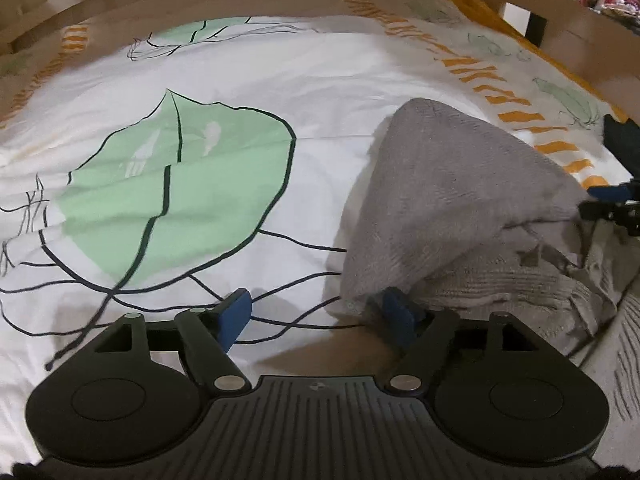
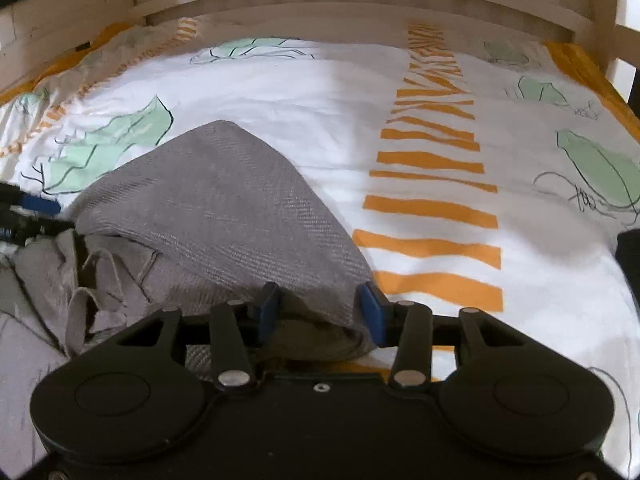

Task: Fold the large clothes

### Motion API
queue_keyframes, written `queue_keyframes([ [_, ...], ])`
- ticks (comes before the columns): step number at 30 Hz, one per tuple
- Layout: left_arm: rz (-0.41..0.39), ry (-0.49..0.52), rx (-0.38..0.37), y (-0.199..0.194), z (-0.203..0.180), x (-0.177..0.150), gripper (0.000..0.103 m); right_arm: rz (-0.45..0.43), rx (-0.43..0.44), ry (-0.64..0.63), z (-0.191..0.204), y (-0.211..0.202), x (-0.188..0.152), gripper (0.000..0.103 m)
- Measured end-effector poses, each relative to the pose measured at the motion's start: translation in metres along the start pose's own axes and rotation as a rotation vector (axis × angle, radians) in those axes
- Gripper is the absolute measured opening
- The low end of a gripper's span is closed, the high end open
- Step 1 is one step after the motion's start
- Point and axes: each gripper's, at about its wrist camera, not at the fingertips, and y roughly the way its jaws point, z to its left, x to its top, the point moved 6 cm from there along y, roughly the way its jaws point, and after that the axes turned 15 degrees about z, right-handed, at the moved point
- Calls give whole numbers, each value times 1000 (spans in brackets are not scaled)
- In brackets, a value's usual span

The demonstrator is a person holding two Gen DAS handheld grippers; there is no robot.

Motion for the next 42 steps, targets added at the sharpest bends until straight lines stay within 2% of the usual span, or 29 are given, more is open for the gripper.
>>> queue_keyframes([
  [2,-11,-25,1,-10,1,7,70,-12,4,4,0,-6,7,56],
  [6,-167,-102,-50,-55,-5,28,70,-108,42,-6,4,-31,28,59],
  [8,-202,-121,-73,-65,-16,42,70,-142,74,-5,5,-38,43,64],
  [10,-189,-113,-92,-61,-30,52,70,-146,102,4,6,-37,57,67],
  [13,-153,-107,-72,-40,-49,59,70,-135,140,20,8,-28,74,67],
  [16,-106,-139,-76,-17,-57,58,70,-120,152,39,10,-17,82,67],
  [19,-60,-142,-45,5,-61,53,70,-107,164,51,9,-7,82,67],
  [26,-67,-63,55,14,-67,35,74,-46,133,40,8,7,64,68],
  [32,-86,-17,120,18,-77,28,79,21,46,19,6,25,31,71],
  [36,-92,-10,144,20,-78,29,84,-20,38,17,5,24,19,73],
  [39,-68,-14,117,20,-75,30,85,-10,58,25,3,24,21,76],
  [42,-63,-35,47,4,-69,31,83,2,78,17,3,16,28,76],
])
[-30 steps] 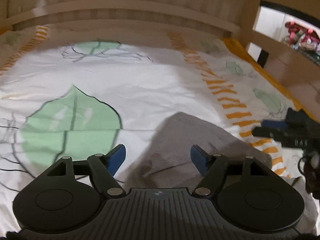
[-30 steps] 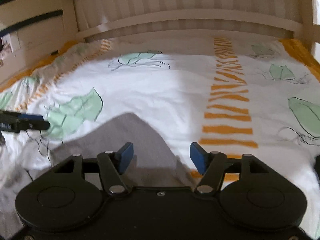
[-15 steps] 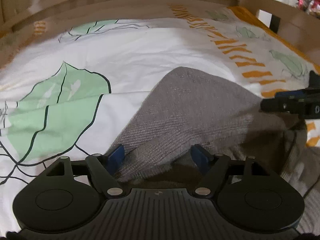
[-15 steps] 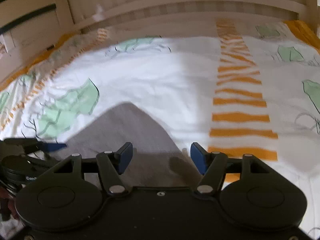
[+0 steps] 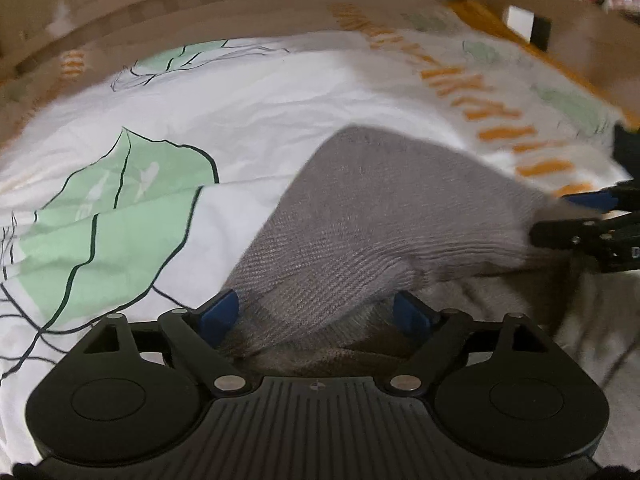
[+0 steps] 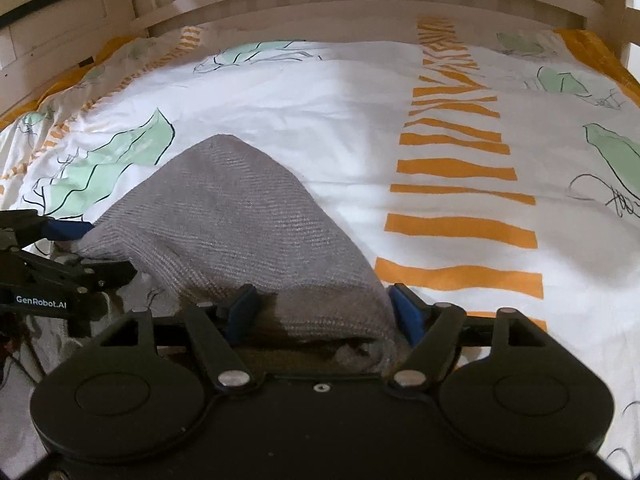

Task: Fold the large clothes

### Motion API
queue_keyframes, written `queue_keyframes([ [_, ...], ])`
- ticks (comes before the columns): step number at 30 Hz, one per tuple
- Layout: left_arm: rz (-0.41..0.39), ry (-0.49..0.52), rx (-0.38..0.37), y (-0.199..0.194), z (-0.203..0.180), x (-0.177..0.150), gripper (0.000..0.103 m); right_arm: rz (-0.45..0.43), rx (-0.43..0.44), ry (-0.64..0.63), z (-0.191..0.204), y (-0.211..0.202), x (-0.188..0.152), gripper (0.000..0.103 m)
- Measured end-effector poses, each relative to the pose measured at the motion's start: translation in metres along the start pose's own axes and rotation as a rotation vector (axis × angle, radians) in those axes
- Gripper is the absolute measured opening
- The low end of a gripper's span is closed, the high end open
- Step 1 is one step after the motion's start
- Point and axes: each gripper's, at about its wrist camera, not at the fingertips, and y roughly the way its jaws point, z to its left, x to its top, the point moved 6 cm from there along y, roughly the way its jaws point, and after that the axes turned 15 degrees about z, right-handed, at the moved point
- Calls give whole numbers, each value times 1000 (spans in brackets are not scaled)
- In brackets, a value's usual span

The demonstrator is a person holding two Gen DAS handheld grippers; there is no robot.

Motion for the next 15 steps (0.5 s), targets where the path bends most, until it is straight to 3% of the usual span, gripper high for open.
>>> queue_keyframes([
  [5,-58,-51,-116,-30,-1,0,83,-68,81,-46,6,-22,32,76],
  [10,-81,-77,-143,-17,-6,10,83,-54,129,-90,18,-5,69,76],
  [13,-27,-77,-186,5,-9,10,83,-31,163,-95,27,14,84,76],
  [15,-1,-51,-169,17,-11,7,83,-8,183,-98,32,28,90,76],
])
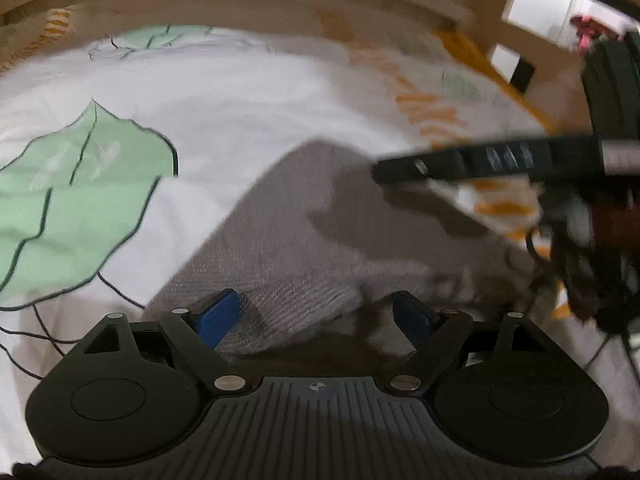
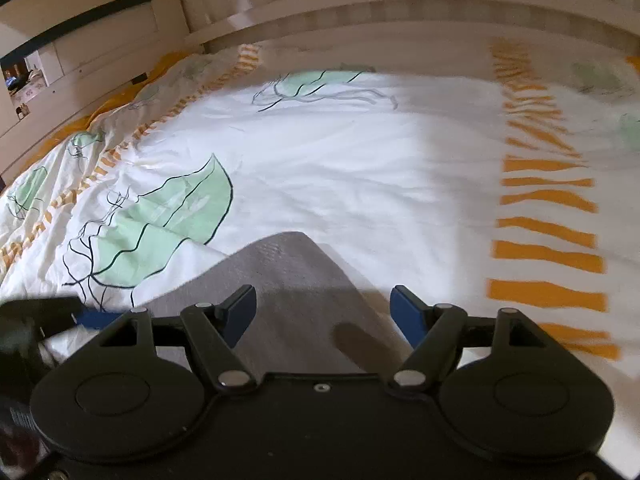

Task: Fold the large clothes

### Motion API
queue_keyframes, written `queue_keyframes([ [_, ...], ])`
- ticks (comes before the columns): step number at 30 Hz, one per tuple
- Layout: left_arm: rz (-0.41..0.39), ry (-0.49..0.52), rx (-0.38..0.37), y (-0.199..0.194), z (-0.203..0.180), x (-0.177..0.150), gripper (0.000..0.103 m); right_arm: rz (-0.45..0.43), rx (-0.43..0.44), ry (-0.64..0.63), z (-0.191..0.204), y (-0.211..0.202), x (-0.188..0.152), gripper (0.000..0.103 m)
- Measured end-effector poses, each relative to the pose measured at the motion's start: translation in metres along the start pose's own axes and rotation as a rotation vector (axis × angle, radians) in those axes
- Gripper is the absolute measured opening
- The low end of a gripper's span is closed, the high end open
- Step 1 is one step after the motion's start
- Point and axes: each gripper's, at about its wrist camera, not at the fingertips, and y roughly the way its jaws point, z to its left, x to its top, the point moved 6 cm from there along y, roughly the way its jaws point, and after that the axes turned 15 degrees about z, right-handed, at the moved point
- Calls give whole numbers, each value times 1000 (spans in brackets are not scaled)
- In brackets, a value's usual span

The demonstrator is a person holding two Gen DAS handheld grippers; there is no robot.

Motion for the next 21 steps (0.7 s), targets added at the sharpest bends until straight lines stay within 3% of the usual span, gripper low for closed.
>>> queue_keyframes([
  [4,-1,94,63,6,-9,-4,84,67,18,-24,7,28,8,76],
  [7,-6,91,49,3,-8,-5,84,112,3,-28,10,44,8,77],
  [8,-10,87,39,0,-7,-5,84,110,2,-26,10,44,8,64],
  [9,-16,82,33,-5,-6,-5,83,108,15,-24,11,43,8,28],
  [10,-20,76,25,-11,-6,-6,83,109,40,-9,12,41,9,11],
  [16,-35,74,-81,-42,-10,-13,83,-18,-46,-132,41,-9,10,13],
  [21,-26,20,-106,-52,-3,-23,83,-164,-107,-309,84,-76,-24,13],
])
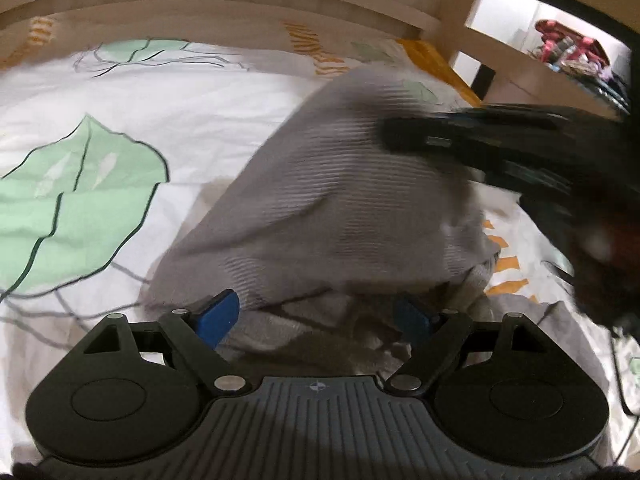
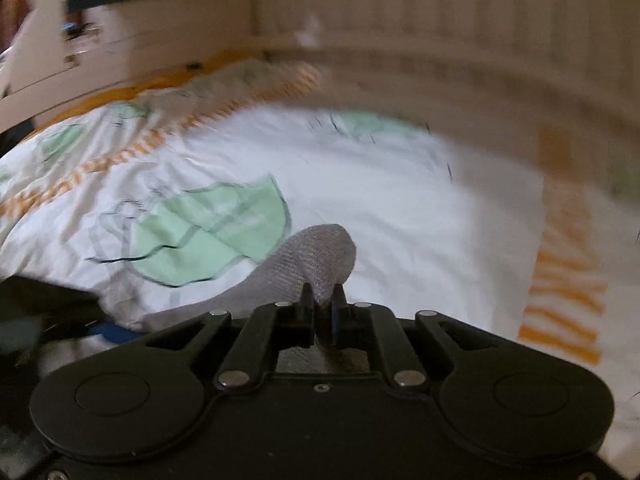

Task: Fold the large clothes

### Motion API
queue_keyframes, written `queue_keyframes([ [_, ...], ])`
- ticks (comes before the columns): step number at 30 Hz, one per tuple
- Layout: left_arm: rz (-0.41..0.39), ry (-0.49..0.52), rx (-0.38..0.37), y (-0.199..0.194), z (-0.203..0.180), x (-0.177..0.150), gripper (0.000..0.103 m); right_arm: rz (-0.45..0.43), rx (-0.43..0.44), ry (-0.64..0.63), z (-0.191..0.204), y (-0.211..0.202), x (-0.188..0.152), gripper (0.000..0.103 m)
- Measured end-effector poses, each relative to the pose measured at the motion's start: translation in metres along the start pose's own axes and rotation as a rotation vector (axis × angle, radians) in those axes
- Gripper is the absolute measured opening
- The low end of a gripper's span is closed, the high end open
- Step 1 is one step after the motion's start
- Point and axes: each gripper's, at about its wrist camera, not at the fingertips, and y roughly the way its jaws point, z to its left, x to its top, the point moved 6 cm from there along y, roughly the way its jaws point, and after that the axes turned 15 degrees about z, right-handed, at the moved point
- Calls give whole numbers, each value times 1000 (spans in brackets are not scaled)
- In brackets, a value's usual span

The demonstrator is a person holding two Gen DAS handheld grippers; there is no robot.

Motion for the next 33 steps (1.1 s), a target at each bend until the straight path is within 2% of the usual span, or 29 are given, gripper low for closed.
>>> queue_keyframes([
  [3,-2,-42,-19,-8,3,-12,83,-83,-51,-115,35,-48,-18,13],
  [5,-1,-53,-21,-13,3,-23,83,-123,-54,-168,60,-79,-39,13],
  [8,1,-42,-16,-23,-1,-43,83,-145,-98,-313,106,-109,-72,13],
  [11,8,-30,-18,-32,-4,-64,83,-130,-121,-429,145,-127,-109,13],
  [15,37,6,8,-42,-7,-97,83,-33,-77,-471,177,-134,-147,13],
  [19,88,4,4,-46,-1,-123,83,127,19,-444,190,-127,-172,15],
  [22,113,45,6,-60,-3,-137,83,214,82,-408,190,-128,-180,27],
  [24,103,81,6,-77,-5,-139,83,207,104,-346,183,-137,-177,51],
  [26,61,77,10,-93,-4,-138,84,180,107,-212,163,-144,-165,56],
  [28,21,32,-3,-102,0,-129,84,141,90,-25,135,-148,-154,58],
  [30,-14,-36,-8,-101,6,-120,84,108,60,212,99,-144,-147,72],
  [32,-41,-94,3,-94,11,-111,84,102,48,441,66,-133,-149,74],
  [33,-39,-118,5,-89,11,-107,84,104,48,514,59,-129,-153,74],
])
